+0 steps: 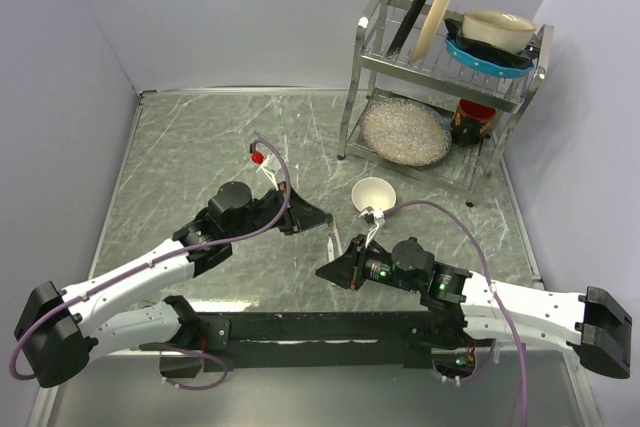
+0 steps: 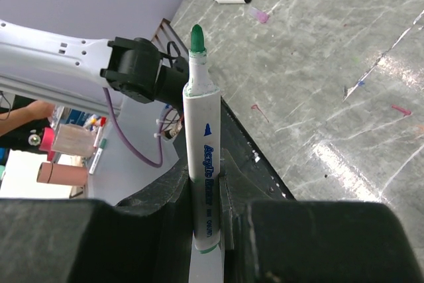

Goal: Insert the pens into the pen caps

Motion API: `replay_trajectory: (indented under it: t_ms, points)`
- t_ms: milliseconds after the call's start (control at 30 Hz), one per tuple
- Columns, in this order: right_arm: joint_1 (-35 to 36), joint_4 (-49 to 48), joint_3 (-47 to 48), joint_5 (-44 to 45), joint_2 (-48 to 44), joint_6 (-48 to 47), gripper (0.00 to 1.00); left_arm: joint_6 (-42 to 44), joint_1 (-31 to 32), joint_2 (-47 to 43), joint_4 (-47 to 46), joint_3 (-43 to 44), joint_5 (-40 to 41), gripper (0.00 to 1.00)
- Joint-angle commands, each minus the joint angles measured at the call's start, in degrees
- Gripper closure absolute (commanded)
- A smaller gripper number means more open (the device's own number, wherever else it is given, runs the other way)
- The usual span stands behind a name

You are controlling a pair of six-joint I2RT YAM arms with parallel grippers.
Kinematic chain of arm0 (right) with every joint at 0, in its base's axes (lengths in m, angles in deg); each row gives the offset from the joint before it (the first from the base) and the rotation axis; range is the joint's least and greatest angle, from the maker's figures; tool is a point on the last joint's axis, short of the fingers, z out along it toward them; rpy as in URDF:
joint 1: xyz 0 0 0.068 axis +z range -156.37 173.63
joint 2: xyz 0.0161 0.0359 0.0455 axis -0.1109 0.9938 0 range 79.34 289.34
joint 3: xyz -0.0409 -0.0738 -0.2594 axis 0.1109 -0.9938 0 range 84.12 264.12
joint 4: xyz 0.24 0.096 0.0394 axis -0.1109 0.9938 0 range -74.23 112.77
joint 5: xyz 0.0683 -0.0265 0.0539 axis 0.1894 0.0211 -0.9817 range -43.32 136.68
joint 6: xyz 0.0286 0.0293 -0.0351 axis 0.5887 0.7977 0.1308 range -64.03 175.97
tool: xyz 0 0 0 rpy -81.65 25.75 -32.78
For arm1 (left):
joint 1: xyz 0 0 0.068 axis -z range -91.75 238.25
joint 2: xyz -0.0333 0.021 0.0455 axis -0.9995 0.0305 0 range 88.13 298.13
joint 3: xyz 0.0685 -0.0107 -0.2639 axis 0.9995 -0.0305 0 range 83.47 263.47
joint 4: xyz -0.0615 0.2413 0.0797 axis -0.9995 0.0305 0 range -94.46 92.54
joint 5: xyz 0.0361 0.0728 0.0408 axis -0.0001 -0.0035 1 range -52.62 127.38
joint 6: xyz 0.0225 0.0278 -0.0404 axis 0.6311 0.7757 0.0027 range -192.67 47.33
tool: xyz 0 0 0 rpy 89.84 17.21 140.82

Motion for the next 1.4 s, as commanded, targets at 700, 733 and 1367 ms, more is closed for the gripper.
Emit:
replay_trajectory:
  t_ms: [700, 733, 1367]
  points:
    - [0.26, 0.16, 4.28, 2.46, -3.03, -0.66, 1.00, 1.23, 3.36, -1.57, -4.08, -3.17, 0.56, 0.99]
    - [0.26, 0.33, 4.36, 2.81, -3.12, -0.75, 1.00, 1.40, 3.54, -1.57, -4.08, -3.17, 0.56, 0.99]
    - [0.61, -3.27, 1.29, -2.46, -2.24, 1.45, 1.00, 2.64, 4.24, -4.47, 5.59, 2.80, 8.37, 0.99]
